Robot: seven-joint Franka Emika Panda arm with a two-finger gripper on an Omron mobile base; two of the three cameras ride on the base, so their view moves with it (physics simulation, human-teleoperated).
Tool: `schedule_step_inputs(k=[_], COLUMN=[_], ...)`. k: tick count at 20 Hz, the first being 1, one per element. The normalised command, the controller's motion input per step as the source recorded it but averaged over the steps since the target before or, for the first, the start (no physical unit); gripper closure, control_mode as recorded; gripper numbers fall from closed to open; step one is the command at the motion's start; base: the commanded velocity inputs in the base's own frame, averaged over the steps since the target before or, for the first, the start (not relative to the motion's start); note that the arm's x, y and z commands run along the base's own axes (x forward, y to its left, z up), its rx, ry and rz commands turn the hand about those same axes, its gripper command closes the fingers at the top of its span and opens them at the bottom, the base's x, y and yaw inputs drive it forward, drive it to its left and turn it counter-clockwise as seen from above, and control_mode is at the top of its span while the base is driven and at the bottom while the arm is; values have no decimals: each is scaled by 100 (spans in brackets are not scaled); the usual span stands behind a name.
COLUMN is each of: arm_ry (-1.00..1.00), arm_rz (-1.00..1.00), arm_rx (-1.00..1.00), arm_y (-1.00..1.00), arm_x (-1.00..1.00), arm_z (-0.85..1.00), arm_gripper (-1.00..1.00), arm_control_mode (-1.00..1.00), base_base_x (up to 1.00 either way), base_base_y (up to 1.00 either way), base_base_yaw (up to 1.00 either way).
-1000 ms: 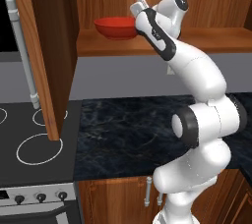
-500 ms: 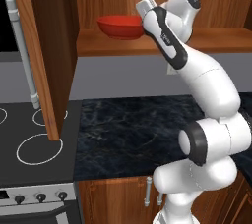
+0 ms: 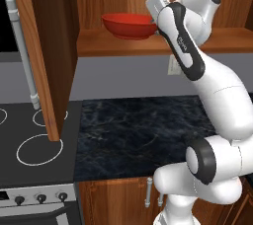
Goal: Move the bowls from the cabinet to the plates on the dining table.
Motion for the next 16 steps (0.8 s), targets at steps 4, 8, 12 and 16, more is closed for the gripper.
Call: schedule_step_inputs(k=[4,8,12,16], arm_ry=[-1,-2,0,0], arm_rz=[0,1,3,4], arm_rx=[-1,-4,-7,-8], arm_y=[-7,-5,-2,-1], arm_x=[-62,-62,-62,-62], arm_z=[10,7,5,5], arm_gripper=[100,100,100,100], arm_control_mode=[-100,-100,-100,-100], base_base_x=[0,0,0,0], base_base_y=[0,0,0,0], base_base_yaw=[0,0,0,0])
